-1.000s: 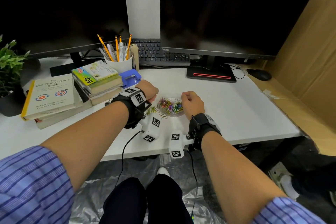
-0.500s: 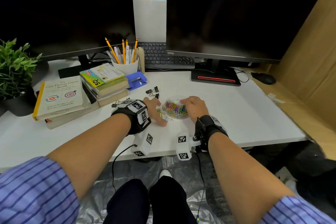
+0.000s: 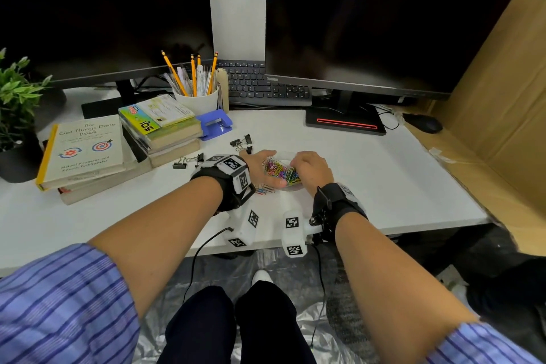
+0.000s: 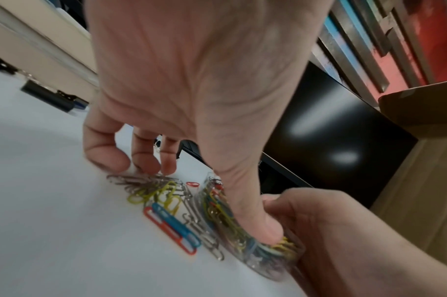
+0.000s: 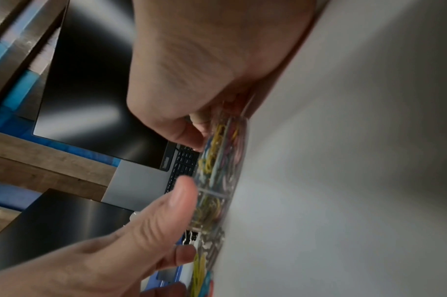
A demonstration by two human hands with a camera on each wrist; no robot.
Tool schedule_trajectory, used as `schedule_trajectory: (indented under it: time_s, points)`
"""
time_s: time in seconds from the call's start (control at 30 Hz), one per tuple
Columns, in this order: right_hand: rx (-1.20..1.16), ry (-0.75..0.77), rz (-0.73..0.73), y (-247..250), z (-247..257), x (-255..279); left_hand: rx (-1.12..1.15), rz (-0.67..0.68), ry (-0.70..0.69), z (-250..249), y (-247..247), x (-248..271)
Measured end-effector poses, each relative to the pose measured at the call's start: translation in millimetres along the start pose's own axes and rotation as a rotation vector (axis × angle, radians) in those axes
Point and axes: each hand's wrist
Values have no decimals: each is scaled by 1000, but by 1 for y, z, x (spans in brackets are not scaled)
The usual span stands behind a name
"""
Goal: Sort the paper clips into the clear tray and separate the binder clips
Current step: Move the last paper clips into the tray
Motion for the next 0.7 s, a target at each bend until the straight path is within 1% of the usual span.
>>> schedule_trajectory:
  time_s: [0.07, 0.17, 0.23, 0.3, 0.4, 0.47, 0.57, 0.63, 0.7]
  points:
    - [-162, 8, 13, 2, -2, 0, -39, 20, 5, 0, 3, 0]
    - [-437, -29, 41, 6, -8, 1, -52, 27, -13, 1, 2, -5]
    - [-512, -21, 33, 10, -10, 3, -49, 24, -53, 2, 1, -7]
    - [-491, 19, -19, 10, -12, 3, -66, 35, -63, 0, 1, -7]
    - [-378, 62, -76, 9, -15, 1, -163, 12, -30, -2, 12, -7]
    - [-307, 66, -104, 6, -18, -1, -105, -18, -32, 0, 22, -6]
    - [-240, 53, -127, 5, -19, -6, -10, -48, -74, 4, 33, -5]
    - [-224, 43, -141, 5, -19, -7, -10, -19, -92, 5, 31, -4]
    - [-211, 39, -164, 6, -20, -7, -47, 49, -119, 5, 25, -4]
Point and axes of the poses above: each hand's wrist, its own x-axis away from the middle knuckle, its own y-axis out of the back of the hand, z = x × y, and after that the axes turned 10 degrees about -y, right-handed
